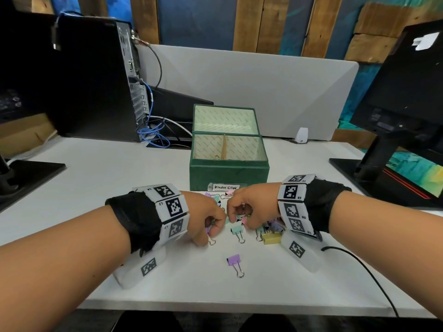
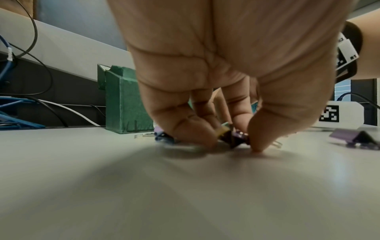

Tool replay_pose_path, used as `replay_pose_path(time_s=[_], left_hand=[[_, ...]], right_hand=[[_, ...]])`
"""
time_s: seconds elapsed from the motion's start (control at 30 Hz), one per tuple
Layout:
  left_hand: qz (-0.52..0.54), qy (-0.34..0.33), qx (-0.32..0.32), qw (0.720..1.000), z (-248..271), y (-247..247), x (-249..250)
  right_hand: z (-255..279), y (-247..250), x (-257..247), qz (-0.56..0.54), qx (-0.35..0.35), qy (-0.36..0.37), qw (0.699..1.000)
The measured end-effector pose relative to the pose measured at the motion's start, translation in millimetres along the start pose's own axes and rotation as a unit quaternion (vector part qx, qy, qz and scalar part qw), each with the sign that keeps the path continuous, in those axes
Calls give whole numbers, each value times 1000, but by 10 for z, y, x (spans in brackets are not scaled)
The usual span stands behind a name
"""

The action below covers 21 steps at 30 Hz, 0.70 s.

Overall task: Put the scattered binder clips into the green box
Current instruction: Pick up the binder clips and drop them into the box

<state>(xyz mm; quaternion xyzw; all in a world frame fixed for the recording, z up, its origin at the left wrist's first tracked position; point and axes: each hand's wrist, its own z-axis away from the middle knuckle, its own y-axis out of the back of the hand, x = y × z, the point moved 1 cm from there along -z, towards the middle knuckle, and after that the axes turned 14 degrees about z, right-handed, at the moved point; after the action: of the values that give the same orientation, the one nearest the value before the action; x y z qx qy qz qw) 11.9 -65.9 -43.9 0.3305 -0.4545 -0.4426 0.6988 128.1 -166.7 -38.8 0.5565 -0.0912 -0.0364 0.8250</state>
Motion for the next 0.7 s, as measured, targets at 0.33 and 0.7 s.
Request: replay_pose_path(time_s=[0.33,0.7], left_hand=[[14,-19,28,999,-3,-11,-29],[34,-43,81,995,-2,-3,-64]], right_hand=[[-14,5,97,-35,25,-28,999],[-71,-30,89,-25,27,-32,999]])
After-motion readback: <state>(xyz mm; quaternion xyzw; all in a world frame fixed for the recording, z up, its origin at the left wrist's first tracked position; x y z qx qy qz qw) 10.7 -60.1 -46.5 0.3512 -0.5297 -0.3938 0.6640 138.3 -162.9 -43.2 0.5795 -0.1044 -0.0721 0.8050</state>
